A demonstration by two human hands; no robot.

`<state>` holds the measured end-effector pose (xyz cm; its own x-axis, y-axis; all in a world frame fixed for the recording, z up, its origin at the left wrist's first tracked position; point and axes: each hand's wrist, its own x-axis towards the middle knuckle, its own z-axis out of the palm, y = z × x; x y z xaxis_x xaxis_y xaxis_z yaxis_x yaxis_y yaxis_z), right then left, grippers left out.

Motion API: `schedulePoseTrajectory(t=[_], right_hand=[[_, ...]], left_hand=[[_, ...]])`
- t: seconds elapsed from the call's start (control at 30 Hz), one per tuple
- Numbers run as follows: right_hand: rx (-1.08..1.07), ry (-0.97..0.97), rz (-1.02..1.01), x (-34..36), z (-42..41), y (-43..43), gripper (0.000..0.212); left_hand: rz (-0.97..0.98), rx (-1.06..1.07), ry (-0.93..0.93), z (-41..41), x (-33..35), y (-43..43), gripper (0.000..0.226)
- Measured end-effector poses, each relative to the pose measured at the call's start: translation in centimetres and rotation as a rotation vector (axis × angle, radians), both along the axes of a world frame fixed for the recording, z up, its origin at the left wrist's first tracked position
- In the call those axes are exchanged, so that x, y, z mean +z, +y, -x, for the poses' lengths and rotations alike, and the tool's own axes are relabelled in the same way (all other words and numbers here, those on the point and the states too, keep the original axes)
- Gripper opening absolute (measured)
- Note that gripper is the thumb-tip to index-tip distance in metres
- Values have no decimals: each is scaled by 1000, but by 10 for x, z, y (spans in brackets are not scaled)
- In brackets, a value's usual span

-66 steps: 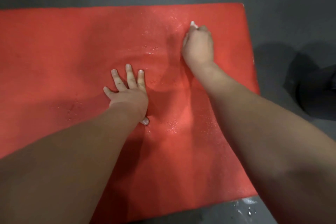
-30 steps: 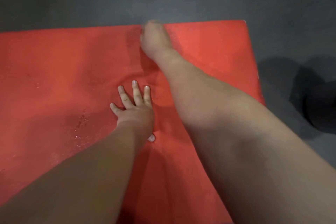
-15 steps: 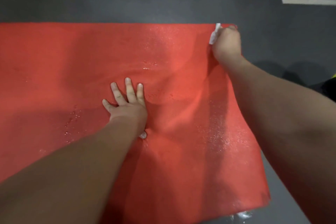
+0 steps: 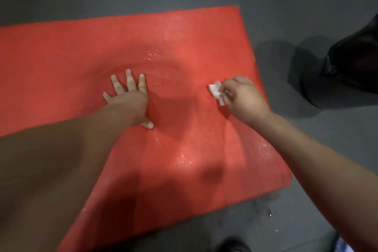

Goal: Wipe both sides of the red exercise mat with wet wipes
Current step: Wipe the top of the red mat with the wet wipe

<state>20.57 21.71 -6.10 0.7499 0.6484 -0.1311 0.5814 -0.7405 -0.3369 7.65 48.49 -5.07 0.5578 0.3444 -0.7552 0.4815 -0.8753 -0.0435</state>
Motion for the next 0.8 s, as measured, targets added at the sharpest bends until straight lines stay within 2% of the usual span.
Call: schedulePoseTrajectory(t=[0.13, 0.23, 0.3, 0.47, 0.6, 0.8], right_hand=[[-91, -28, 34, -9, 23, -15, 26], [-138, -24, -46, 0, 36, -9, 25], [-173, -29, -100, 3, 39, -1, 27], [-232, 45, 21, -7, 28, 12, 41], [-256, -17, -15, -12, 27, 17, 23], [-280, -85, -185, -12, 18, 15, 26]], left_hand=[[-63, -33, -92, 17, 13, -6, 137], [-68, -71, -156, 34, 17, -26, 114], [-30, -68, -185, 46, 18, -38, 108], [-37, -31, -119, 63, 15, -45, 127], [-9, -53, -12, 74, 4, -36, 140], [2, -72, 9, 71, 0, -34, 143]])
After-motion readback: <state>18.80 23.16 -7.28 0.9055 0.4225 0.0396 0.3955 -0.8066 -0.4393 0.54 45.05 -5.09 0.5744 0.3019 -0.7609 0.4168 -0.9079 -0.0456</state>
